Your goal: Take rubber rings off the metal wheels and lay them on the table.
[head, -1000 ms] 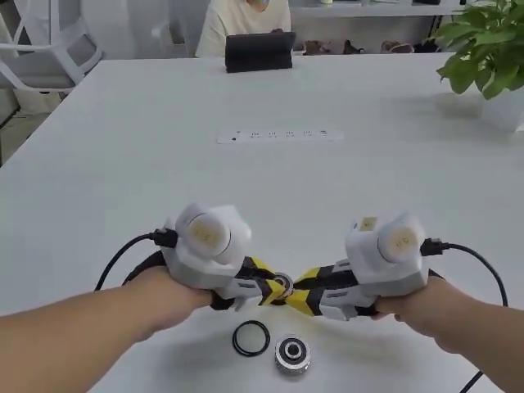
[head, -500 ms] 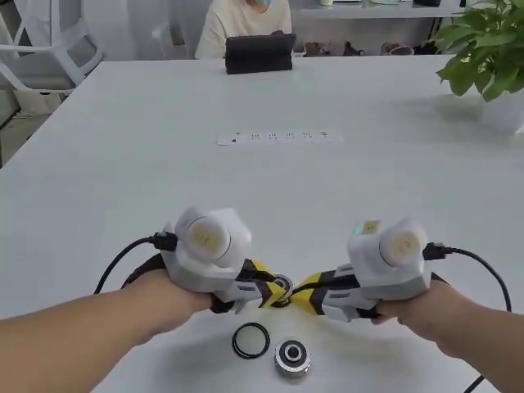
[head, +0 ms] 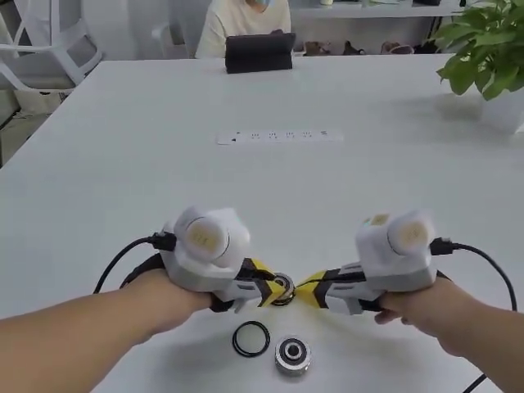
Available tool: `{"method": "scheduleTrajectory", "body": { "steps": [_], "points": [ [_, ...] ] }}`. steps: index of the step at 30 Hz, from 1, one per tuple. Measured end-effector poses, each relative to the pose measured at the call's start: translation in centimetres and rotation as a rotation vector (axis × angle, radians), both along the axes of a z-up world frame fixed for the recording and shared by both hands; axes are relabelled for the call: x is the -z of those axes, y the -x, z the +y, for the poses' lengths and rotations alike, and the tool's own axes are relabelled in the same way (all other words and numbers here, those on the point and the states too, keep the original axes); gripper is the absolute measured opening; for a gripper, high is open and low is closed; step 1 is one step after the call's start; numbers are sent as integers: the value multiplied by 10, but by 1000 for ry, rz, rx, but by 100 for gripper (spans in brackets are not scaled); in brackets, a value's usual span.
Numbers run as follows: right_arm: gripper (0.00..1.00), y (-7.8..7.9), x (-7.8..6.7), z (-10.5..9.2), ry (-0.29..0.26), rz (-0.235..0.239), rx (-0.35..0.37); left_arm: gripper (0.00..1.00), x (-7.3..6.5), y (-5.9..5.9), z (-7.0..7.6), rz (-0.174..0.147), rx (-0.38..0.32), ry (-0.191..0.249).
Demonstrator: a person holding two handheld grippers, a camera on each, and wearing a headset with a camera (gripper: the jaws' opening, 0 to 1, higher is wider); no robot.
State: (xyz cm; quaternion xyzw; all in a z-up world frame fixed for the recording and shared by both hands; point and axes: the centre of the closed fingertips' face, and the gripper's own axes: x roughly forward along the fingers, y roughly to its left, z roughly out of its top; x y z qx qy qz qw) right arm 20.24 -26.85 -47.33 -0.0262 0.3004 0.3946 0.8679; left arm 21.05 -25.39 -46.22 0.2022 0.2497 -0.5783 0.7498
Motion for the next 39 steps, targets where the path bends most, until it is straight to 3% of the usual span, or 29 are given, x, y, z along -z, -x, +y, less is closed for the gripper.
{"method": "scheduleTrajectory", "body": {
  "steps": [18, 28, 39],
  "points": [
    [0, -7, -7, -2, -162, 86, 133, 6, 0, 0, -1, 4, -18, -8],
    [0, -7, -9, 0, -201, 115, 154, 6, 0, -1, -1, -8, -15, -19],
    [0, -5, -12, 5, -207, 107, 131, 6, 0, 0, -1, -16, -14, -27]
  ]
}}
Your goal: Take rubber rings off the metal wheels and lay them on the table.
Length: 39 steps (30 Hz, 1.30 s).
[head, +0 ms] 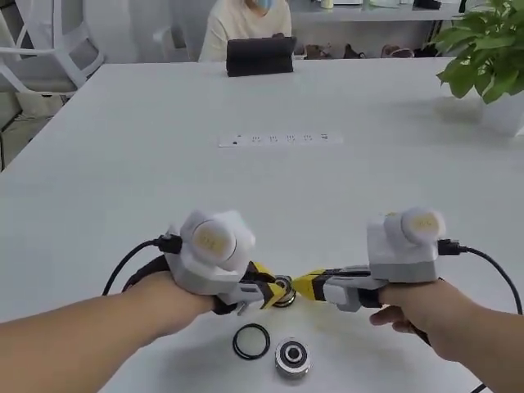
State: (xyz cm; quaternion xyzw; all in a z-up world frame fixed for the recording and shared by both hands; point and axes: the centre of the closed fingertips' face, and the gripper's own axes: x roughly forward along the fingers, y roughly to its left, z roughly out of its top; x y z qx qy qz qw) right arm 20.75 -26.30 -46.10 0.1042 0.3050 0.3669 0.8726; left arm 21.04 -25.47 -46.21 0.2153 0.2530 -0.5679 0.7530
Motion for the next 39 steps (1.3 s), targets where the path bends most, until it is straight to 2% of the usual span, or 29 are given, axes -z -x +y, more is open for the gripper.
{"method": "scheduleTrajectory", "body": {
  "steps": [4, 9, 19, 21, 22, 24, 39],
  "points": [
    [0, 1, -1, 2, -2, -4, -9, 6, 0, 0, 0, 0, 1, 0],
    [0, 1, -1, 5, 27, -23, -31, 6, 0, 0, 0, 0, 4, 0],
    [0, 2, -7, 11, -1, -38, -46, 6, 0, 1, 0, 1, 10, 1],
    [0, 4, -9, 14, -23, -36, -55, 6, 0, 1, 0, 2, 9, 2],
    [0, 4, -14, 17, -43, -51, -57, 6, 0, 1, 0, 2, 9, 2],
    [0, 4, -14, 17, -43, -46, -57, 6, 0, 1, 0, 1, 9, 3],
    [0, 0, -9, 3, -25, -42, -18, 7, 0, 1, -1, 7, 7, 11]
  ]
}}
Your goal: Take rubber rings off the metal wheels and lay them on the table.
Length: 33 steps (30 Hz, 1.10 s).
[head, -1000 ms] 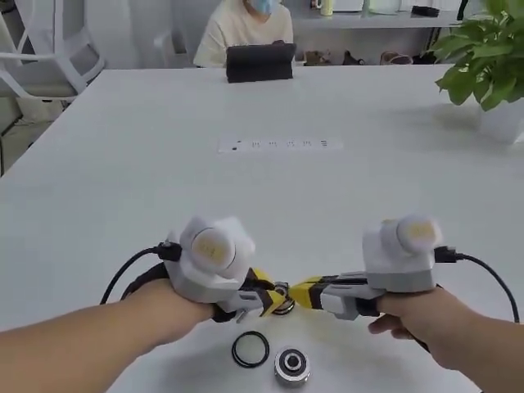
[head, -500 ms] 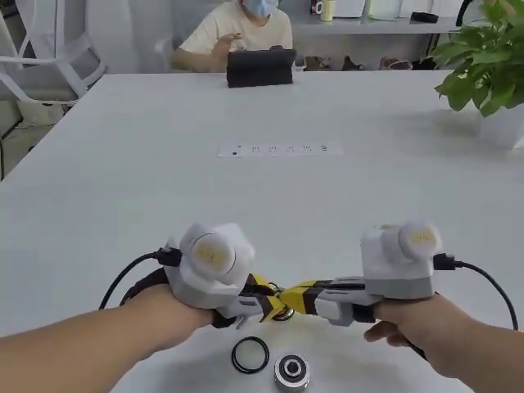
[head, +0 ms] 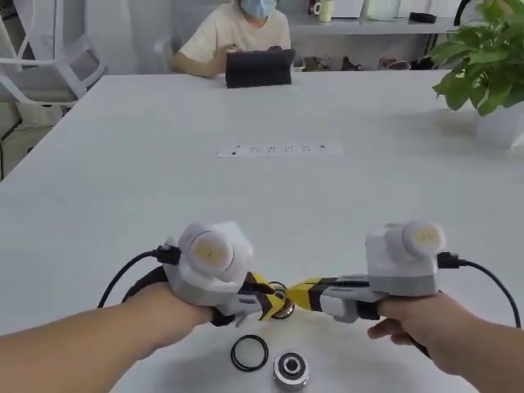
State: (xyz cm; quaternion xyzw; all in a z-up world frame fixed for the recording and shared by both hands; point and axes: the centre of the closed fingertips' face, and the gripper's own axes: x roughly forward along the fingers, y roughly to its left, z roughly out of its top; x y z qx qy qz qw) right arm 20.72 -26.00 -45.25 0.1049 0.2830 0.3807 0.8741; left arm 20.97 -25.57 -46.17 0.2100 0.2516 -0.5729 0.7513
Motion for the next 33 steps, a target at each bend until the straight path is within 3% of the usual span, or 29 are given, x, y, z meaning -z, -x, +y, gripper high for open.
{"method": "scheduleTrajectory", "body": {
  "steps": [11, 15, 26, 30, 33],
  "points": [
    [0, -1, 2, -3, 8, 4, 11, 7, 0, 0, -1, 13, -1, -2],
    [0, -2, 0, -3, 5, 2, 14, 8, -1, 0, -1, 42, -17, 10],
    [0, -2, -1, -4, 4, 0, 16, 9, -3, 1, -1, 38, -1, 14],
    [0, -3, -3, -6, -4, -2, 27, 19, -7, 5, -2, 43, 13, 30],
    [0, -4, -3, -8, -9, -1, 34, 20, -11, 8, -2, 38, 23, 35]
  ]
}}
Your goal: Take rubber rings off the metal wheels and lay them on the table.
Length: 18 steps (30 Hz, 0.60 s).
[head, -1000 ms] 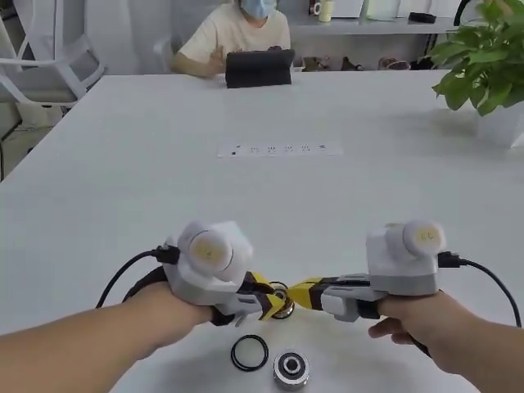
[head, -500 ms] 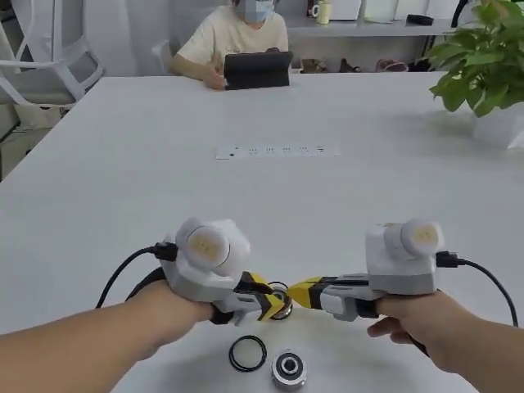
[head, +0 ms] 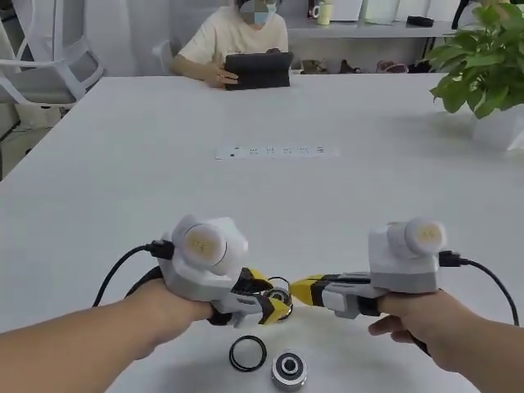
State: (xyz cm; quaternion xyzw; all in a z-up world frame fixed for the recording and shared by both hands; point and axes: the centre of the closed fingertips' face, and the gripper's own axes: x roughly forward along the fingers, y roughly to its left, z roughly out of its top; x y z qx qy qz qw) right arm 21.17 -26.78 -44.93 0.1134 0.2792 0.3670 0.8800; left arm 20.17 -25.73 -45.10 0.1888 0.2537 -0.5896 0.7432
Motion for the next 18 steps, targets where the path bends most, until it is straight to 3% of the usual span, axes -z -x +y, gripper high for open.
{"method": "scheduleTrajectory", "body": {
  "steps": [18],
  "points": [
    [0, 2, -13, 2, -50, -7, 5, 36, -34, 12, 21, -10, 21, 66]
  ]
}}
